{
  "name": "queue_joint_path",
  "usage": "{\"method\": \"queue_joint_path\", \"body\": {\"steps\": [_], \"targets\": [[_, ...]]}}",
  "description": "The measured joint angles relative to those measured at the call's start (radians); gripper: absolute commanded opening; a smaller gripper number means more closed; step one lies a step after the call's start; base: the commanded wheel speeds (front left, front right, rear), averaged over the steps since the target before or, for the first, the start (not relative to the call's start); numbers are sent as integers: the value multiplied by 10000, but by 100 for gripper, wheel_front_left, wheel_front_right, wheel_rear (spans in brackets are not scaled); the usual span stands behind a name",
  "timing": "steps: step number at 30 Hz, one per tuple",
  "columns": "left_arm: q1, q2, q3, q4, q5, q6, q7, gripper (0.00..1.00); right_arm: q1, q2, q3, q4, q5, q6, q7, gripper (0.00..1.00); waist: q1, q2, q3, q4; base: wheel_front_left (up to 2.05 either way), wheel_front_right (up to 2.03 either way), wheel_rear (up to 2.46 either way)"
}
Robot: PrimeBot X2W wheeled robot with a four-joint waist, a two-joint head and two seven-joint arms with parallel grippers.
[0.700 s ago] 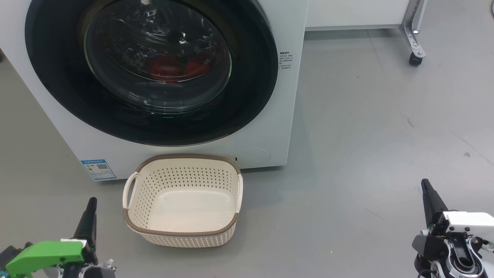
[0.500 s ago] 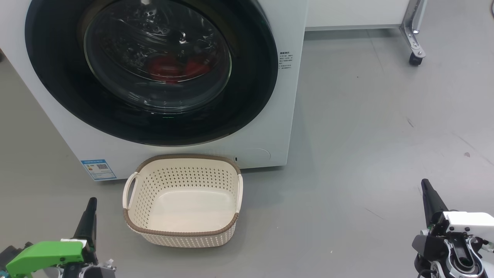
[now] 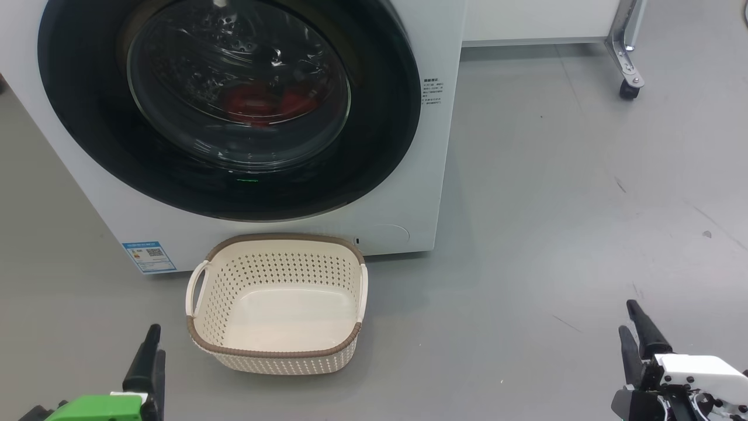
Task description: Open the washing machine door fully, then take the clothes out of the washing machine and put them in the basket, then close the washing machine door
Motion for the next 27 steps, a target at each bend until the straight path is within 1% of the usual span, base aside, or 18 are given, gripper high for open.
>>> {"method": "queue_joint_path", "body": {"steps": [10, 20, 27], "targets": [[-10, 0, -113, -161, 2, 0, -146, 100, -3, -19, 27, -96, -111, 0, -151, 100, 0, 0, 5, -3, 0, 0, 0], [-23, 4, -309, -368, 48, 0, -410, 100, -7, -50, 123, -244, -472, 0, -405, 100, 0, 0, 13, -3, 0, 0, 0], [-42, 65, -594, -500, 727, 0, -713, 100, -11, -221, 280, -290, -1028, 0, -702, 100, 0, 0, 17, 0, 0, 0, 0]]}}
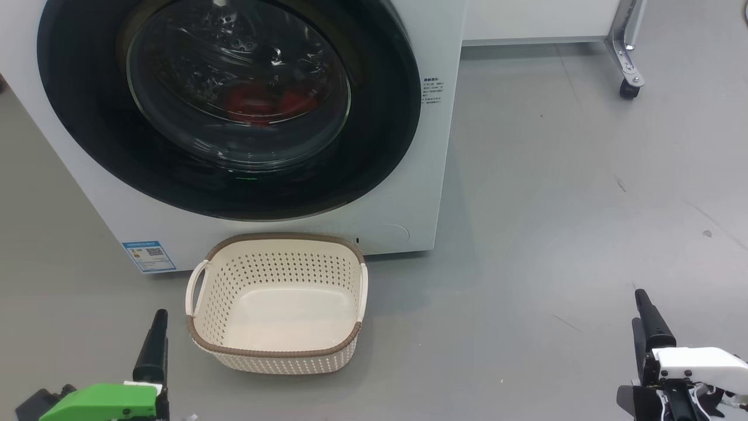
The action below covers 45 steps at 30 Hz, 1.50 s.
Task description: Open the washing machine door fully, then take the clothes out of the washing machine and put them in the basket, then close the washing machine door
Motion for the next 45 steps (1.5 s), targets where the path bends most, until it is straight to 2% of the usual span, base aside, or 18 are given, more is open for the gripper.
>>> {"method": "queue_joint_path", "body": {"steps": [11, 17, 19, 28, 45], "targets": [[-44, 562, -491, -105, 1883, 19, -537, 100, -35, -610, 474, -12, -1998, 0, -522, 100, 0, 0, 15, 7, 0, 0, 0], [-174, 771, -802, -255, 3093, 311, -746, 100, -211, -913, 834, -94, -3325, -113, -694, 100, 0, 0, 29, 11, 0, 0, 0], [-178, 832, -924, -290, 3434, 416, -775, 100, -222, -1011, 974, -119, -3787, -272, -746, 100, 0, 0, 33, 12, 0, 0, 0], [-235, 989, -1473, -431, 5131, 838, -1104, 100, -251, -1220, 1578, -198, -5603, -614, -1064, 100, 0, 0, 45, 19, 0, 0, 0], [-250, 1108, -2339, -635, 7636, 1337, -1655, 100, -275, -1267, 2445, -311, -8215, -1060, -1603, 100, 0, 0, 53, 25, 0, 0, 0]]}}
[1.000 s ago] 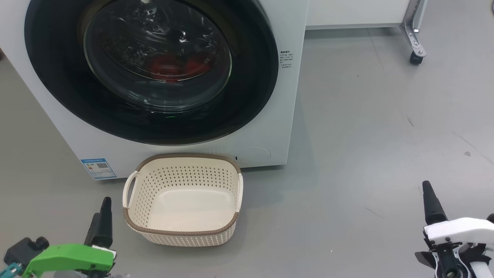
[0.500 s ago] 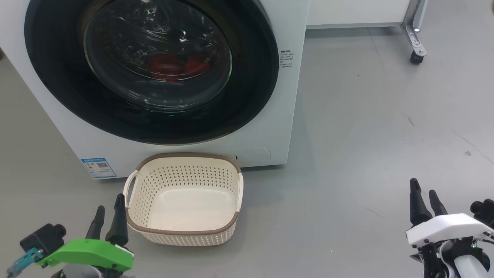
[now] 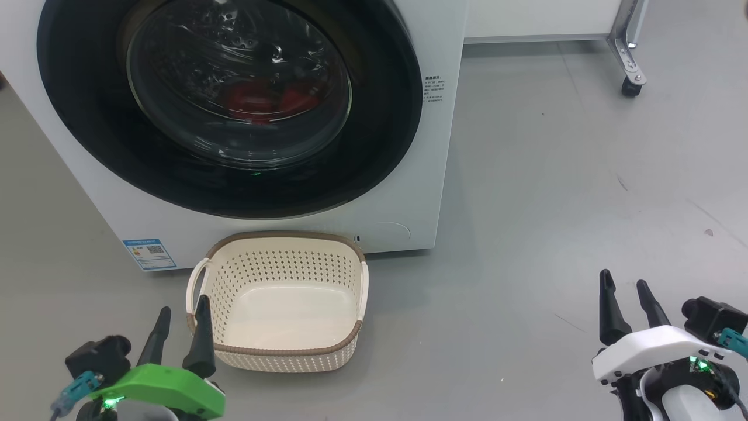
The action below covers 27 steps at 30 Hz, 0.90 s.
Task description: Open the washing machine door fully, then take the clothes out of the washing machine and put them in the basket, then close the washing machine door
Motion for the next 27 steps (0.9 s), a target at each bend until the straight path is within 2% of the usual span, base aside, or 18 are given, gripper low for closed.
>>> {"method": "queue_joint_path", "body": {"steps": [13, 25, 27], "targets": [[21, 2, -554, 27, 1661, 334, -439, 100, 0, 6, 458, -81, -1756, -267, -378, 100, 0, 0, -23, 30, 0, 0, 0], [32, 0, -884, 105, 2911, 612, -848, 100, 0, 42, 642, -182, -3114, -284, -790, 100, 0, 0, -28, 15, 0, 0, 0], [32, -2, -901, 119, 3081, 665, -859, 100, 1, 42, 681, -182, -3388, -366, -849, 100, 0, 0, -29, 12, 0, 0, 0]]}}
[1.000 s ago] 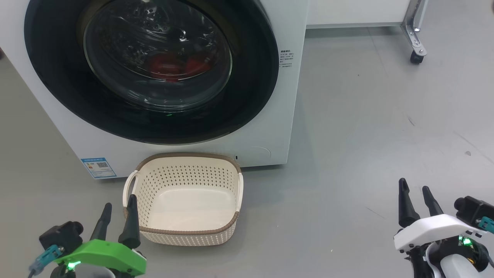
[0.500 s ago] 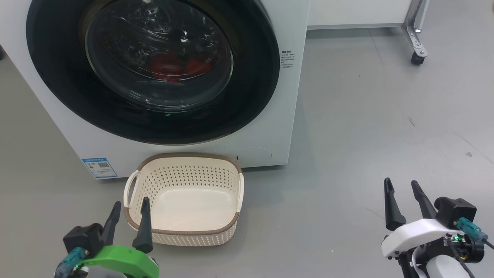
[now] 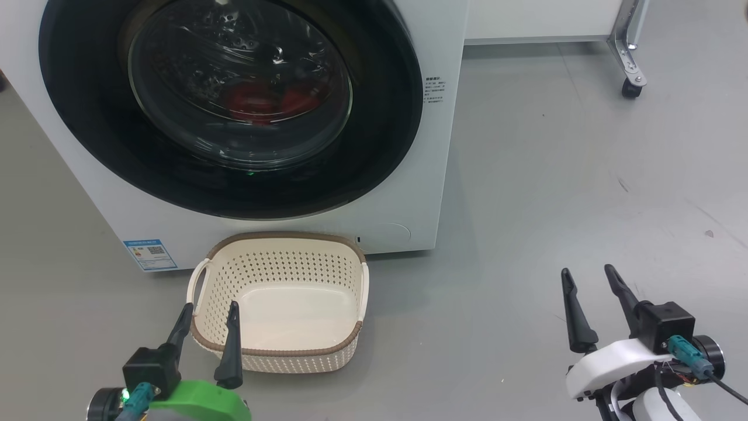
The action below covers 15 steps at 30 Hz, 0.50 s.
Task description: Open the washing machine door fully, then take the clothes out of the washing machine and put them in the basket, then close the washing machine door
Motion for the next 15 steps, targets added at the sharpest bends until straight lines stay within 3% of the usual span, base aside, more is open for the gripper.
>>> {"method": "queue_joint_path", "body": {"steps": [4, 15], "targets": [[1, -12, -71, 65, 435, 121, -174, 100, 0, 6, 82, -19, -606, -61, -150, 100, 0, 0, -2, 2, 0, 0, 0], [11, -81, -56, 221, 428, 125, -174, 100, 60, 226, -130, -21, -663, -161, -150, 100, 0, 0, -16, 26, 0, 0, 0]]}}
